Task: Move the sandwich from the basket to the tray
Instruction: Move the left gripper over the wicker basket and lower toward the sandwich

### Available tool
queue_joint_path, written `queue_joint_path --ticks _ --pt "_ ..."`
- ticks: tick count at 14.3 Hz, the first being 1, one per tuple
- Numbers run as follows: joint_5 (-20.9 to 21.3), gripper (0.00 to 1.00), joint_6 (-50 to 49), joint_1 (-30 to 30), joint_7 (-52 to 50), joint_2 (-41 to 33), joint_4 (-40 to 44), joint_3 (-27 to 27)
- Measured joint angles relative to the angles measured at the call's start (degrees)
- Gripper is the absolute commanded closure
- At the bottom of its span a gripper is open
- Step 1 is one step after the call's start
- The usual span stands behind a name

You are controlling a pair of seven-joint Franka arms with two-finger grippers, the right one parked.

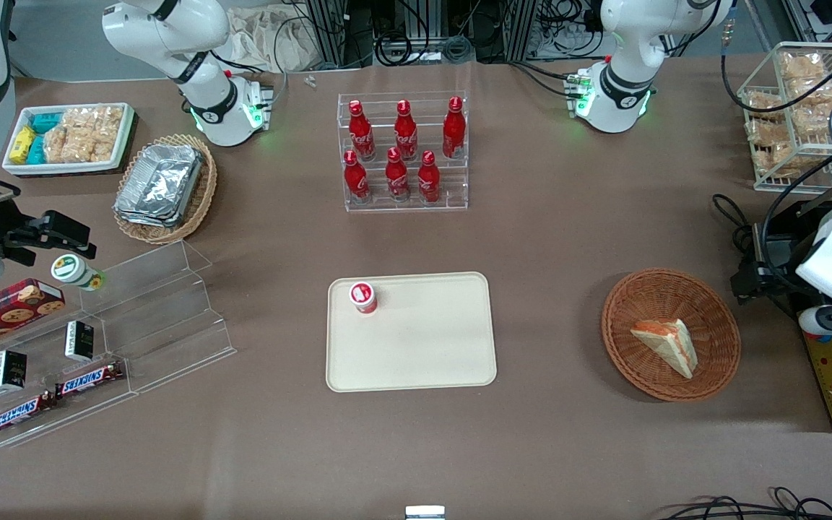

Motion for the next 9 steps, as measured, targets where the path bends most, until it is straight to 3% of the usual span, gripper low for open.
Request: queue_joint_path --ticks 9 --pt "-0.2 0.0 -0.9 -0.6 -0.6 -0.1 -2.9 -0.1"
